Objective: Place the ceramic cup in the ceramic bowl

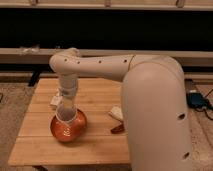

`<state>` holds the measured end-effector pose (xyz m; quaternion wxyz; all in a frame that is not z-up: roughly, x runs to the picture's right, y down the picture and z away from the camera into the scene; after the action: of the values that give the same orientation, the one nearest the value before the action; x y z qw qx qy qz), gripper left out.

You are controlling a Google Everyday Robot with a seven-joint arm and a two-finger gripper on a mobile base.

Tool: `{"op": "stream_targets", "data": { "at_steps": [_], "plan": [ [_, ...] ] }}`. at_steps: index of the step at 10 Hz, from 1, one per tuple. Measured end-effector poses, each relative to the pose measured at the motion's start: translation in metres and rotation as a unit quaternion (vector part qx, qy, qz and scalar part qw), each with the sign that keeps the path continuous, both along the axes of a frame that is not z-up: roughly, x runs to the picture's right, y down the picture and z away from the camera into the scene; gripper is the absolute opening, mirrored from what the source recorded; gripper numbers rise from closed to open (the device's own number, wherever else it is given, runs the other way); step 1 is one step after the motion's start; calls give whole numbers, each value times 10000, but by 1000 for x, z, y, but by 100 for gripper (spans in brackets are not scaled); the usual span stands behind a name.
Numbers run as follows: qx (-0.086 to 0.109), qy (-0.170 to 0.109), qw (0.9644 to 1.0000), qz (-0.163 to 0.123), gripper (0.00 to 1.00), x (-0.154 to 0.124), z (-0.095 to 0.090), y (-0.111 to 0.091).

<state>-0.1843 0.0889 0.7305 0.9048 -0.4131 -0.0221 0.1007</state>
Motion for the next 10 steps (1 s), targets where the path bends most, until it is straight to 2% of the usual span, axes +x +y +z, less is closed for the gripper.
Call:
{"op": "stream_targets", "data": {
  "at_steps": [2, 3, 6, 10],
  "plan": [
    [-51, -14, 10000, 14, 75, -5, 3, 8],
    [-62, -48, 10000, 24, 80, -9, 3, 10],
    [-114, -132, 9998, 2, 80, -20, 8, 18],
    [-156, -126, 9996, -188, 80, -34, 17, 29]
  ]
}}
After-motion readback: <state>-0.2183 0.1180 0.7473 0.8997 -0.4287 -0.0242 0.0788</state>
